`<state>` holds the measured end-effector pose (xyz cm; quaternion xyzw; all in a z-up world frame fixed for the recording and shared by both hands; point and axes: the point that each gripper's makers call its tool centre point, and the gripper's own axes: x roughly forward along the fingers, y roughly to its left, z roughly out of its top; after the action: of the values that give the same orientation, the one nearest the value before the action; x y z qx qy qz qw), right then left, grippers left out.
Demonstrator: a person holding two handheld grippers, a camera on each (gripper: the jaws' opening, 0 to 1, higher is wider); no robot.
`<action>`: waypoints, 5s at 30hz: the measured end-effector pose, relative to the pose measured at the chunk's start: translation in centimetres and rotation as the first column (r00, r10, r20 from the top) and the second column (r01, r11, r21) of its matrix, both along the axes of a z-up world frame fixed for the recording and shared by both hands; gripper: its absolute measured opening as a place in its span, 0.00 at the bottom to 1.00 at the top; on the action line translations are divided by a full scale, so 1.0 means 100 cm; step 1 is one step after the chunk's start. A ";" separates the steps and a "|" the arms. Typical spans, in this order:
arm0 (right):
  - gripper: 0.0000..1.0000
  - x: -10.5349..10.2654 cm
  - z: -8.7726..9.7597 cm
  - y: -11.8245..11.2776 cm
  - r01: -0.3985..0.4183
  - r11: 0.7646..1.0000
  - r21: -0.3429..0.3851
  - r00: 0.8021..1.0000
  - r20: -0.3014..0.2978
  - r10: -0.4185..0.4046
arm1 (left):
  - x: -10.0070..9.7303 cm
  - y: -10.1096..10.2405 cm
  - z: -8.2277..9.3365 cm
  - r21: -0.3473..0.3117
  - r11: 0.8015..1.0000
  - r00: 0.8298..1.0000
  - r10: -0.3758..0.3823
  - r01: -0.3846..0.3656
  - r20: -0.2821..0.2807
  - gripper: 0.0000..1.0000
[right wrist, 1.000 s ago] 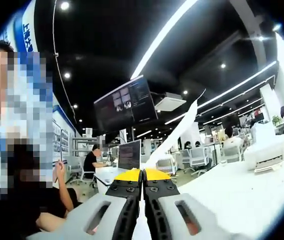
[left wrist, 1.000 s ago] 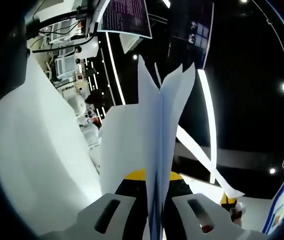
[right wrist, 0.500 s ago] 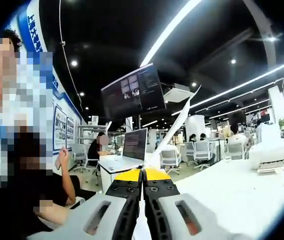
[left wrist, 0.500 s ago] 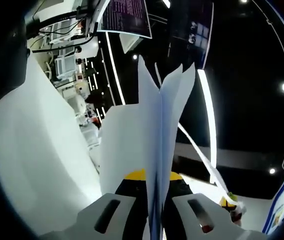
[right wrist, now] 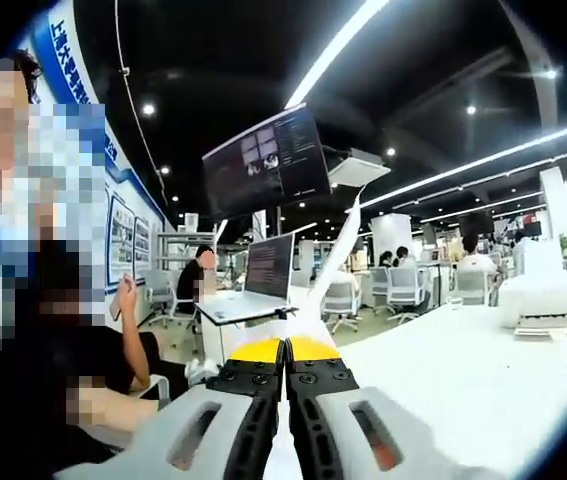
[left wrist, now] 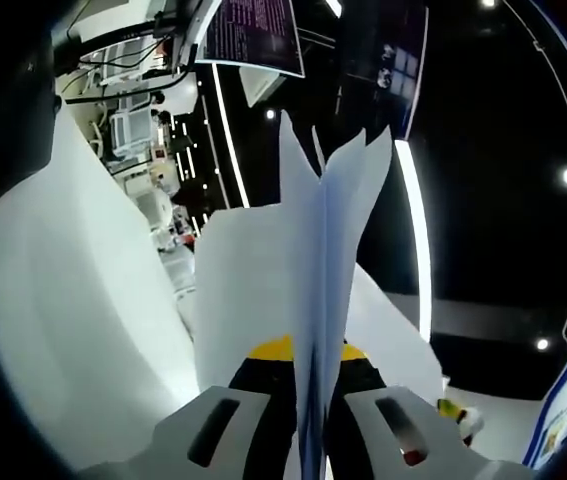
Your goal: Organize the stack of printing papers by aligning and flattening the scattered papers on the table
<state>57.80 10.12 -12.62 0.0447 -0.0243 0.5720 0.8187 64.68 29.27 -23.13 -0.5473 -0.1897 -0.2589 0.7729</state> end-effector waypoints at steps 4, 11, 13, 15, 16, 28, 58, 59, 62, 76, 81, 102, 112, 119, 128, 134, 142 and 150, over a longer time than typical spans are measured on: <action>0.00 0.005 -0.008 0.000 0.002 1.000 -0.013 1.000 -0.002 -0.002 | 0.000 0.000 0.000 -0.007 1.000 1.000 -0.006 0.006 0.002 0.09; 0.00 0.010 -0.021 0.001 -0.014 1.000 -0.024 1.000 0.001 0.014 | 0.000 0.001 0.001 -0.019 1.000 1.000 -0.011 0.011 0.006 0.11; 0.00 0.012 -0.026 0.002 -0.020 0.999 -0.030 1.000 0.005 0.020 | 0.000 0.002 0.001 -0.019 1.000 1.000 -0.011 0.011 0.007 0.12; 0.00 0.015 -0.033 0.002 -0.025 0.999 -0.031 1.000 0.013 0.025 | 0.000 0.002 0.000 -0.020 1.000 1.000 -0.011 0.011 0.007 0.12; 0.00 0.016 -0.036 0.001 -0.031 0.999 -0.032 0.999 0.013 0.032 | 0.000 0.002 0.000 -0.021 1.000 1.000 -0.012 0.013 0.007 0.12; 0.00 0.011 -0.057 0.004 -0.121 0.993 0.001 0.993 0.018 0.121 | 0.000 0.002 0.001 -0.031 0.999 1.000 -0.016 0.017 0.010 0.16; 0.00 -0.022 -0.072 0.014 -0.330 0.944 -0.019 0.940 0.088 0.330 | -0.003 0.003 0.006 -0.063 0.997 0.999 -0.032 0.034 0.028 0.28; 0.00 -0.023 -0.073 0.014 -0.335 0.942 -0.020 0.938 0.087 0.335 | -0.003 0.003 0.006 -0.063 0.997 0.999 -0.032 0.034 0.027 0.29; 0.00 -0.026 -0.076 0.015 -0.349 0.937 -0.030 0.933 0.086 0.350 | -0.002 0.002 0.005 -0.065 0.997 0.999 -0.037 0.039 0.021 0.30; 0.00 -0.019 -0.086 0.009 -0.329 0.943 -0.057 0.941 0.070 0.332 | -0.003 0.003 0.006 -0.087 0.995 0.998 -0.051 0.053 0.027 0.33; 0.00 -0.020 -0.083 0.009 -0.334 0.941 -0.046 0.939 0.070 0.337 | -0.003 0.002 0.006 -0.079 0.996 0.999 -0.048 0.050 0.023 0.31; 0.00 -0.009 -0.101 0.012 -0.280 0.955 -0.096 0.959 0.009 0.282 | -0.002 -0.002 0.002 -0.028 0.999 0.999 -0.035 0.035 0.004 0.12; 0.01 0.003 -0.106 0.004 -0.244 0.968 -0.053 0.969 -0.055 0.241 | -0.003 -0.002 0.003 -0.008 1.000 0.999 -0.030 0.030 0.017 0.06; 0.05 0.016 -0.111 0.000 -0.198 0.980 -0.026 0.975 -0.113 0.193 | -0.004 -0.001 0.004 -0.010 1.000 0.999 -0.028 0.028 0.024 0.06; 0.24 0.040 -0.138 -0.007 -0.061 0.991 -0.121 0.982 -0.186 0.038 | -0.006 0.000 0.006 -0.015 1.000 0.999 -0.020 0.021 0.042 0.06; 0.28 0.048 -0.147 -0.014 -0.027 0.994 -0.104 0.968 -0.252 0.000 | -0.007 0.000 0.008 -0.014 1.000 0.999 -0.016 0.017 0.049 0.06; 0.30 0.062 -0.146 -0.032 0.043 0.996 -0.073 0.950 -0.305 -0.064 | -0.010 -0.011 0.012 0.053 0.998 0.997 -0.023 0.019 0.069 0.06; 0.30 0.069 -0.146 -0.042 0.083 0.995 -0.060 0.941 -0.322 -0.098 | -0.010 -0.021 0.016 0.130 0.991 0.996 -0.032 0.021 0.085 0.06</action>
<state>64.74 5.96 -27.19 0.1184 0.1219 0.5189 0.8377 63.63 27.16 -21.52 -0.4870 -0.1985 -0.3044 0.7942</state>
